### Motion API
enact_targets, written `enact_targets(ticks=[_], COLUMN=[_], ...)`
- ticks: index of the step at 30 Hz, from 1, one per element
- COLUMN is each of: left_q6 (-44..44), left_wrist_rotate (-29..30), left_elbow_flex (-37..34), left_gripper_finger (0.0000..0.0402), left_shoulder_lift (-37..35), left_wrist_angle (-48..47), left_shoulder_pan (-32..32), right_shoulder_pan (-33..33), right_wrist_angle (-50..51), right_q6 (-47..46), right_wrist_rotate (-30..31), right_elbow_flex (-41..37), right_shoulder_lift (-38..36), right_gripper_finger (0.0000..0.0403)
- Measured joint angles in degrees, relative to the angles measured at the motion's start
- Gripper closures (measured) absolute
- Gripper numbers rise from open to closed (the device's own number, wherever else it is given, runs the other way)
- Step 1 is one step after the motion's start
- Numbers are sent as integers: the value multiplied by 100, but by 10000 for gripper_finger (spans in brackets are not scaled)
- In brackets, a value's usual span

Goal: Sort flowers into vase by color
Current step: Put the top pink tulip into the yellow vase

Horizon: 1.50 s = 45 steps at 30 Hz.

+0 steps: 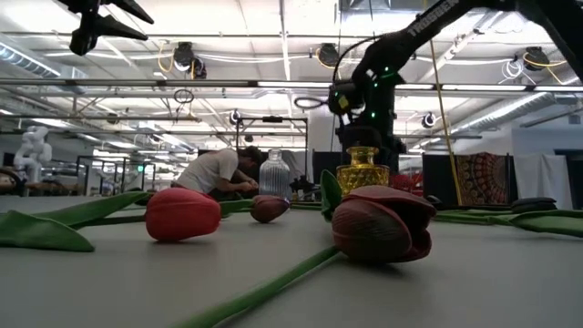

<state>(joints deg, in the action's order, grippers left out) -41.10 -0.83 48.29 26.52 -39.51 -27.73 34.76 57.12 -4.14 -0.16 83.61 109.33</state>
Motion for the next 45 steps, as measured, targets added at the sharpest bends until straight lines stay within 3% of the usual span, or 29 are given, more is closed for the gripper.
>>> enact_targets(ticks=[20,30,39,45], left_q6=[-9,0,412,398], left_wrist_rotate=[-1,-95,-1474,-1922], left_elbow_flex=[-2,-2,-2,-2], left_gripper_finger=[253,253,253,253], left_shoulder_lift=[0,-2,303,769], left_wrist_angle=[2,90,1161,1694], left_shoulder_pan=[-2,-2,-2,-2], right_shoulder_pan=[-54,-321,-685,-1044], right_wrist_angle=[908,1413,1609,1213], right_q6=[-138,-428,-877,-1287], right_wrist_rotate=[-37,-762,-1729,-1892], right_elbow_flex=[7,9,11,11], right_shoulder_lift=[-1591,-2733,-3364,-3470], right_gripper_finger=[402,402,402,402])
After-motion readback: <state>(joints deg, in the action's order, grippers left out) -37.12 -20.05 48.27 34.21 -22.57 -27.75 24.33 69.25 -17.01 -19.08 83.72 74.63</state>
